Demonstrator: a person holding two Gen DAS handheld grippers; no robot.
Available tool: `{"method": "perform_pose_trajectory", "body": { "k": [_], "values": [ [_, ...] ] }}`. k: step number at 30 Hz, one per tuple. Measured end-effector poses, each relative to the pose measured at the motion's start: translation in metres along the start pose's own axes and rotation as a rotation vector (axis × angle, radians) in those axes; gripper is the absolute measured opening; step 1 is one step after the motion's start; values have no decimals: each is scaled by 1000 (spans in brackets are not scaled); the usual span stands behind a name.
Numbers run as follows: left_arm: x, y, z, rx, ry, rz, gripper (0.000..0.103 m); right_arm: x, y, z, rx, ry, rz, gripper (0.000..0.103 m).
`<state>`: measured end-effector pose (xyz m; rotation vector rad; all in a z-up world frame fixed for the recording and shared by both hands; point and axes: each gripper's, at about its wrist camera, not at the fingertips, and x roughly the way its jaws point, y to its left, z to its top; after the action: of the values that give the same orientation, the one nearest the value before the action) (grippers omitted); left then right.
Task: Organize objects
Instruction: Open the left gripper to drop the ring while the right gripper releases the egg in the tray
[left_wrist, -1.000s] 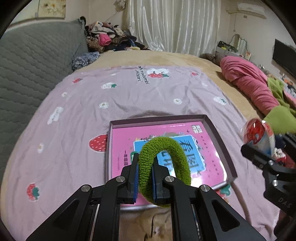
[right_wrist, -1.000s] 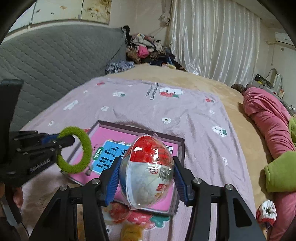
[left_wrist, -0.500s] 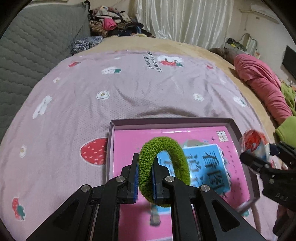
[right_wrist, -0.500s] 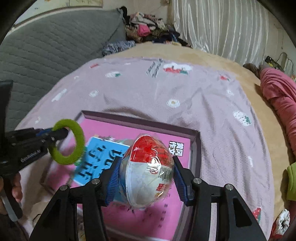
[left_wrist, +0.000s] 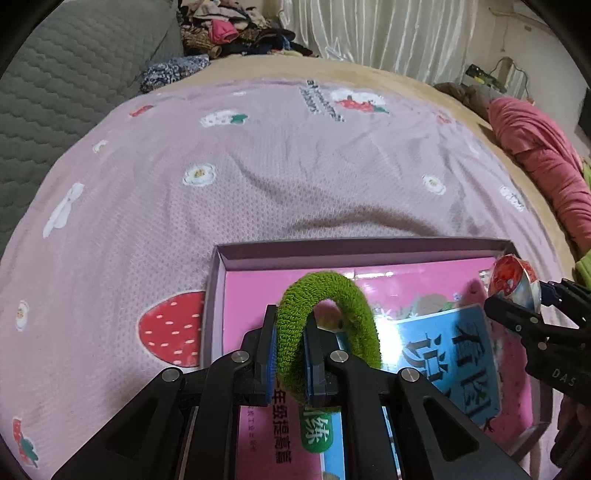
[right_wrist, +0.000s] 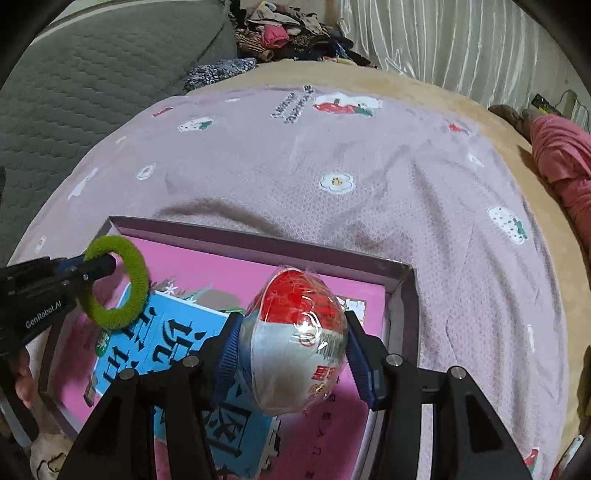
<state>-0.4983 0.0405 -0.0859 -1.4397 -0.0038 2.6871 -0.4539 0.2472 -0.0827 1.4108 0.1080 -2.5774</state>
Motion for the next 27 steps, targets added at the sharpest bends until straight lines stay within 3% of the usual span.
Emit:
{"method": "perform_pose_trajectory", "body": {
  "k": [10,13,14,15,17,20,22,27],
  "values": [
    [18,3,0,5,21,27,14,20,-7,2,20,16,-18,54],
    [19,1,0,24,21,47,20,26,-6,4,10,34,-25,55],
    [18,1,0,27,20,46,28,26,-5,4,8,34,-33,57],
    [17,1,-1,29,22,43,44,27,-4,4,6,32,-33,60],
    [16,1,-1,26,26,27,56,27,-4,4,18,38,-35,77],
    [9,-1,-1,33,10,30,60,21,-3,5,29,29,-44,83],
    [4,-2,0,39,1,41,77,15,-1,6,16,15,-58,84],
    [-15,-2,1,43,-15,33,77,-4,-1,10,30,-7,-59,86]
  ]
}}
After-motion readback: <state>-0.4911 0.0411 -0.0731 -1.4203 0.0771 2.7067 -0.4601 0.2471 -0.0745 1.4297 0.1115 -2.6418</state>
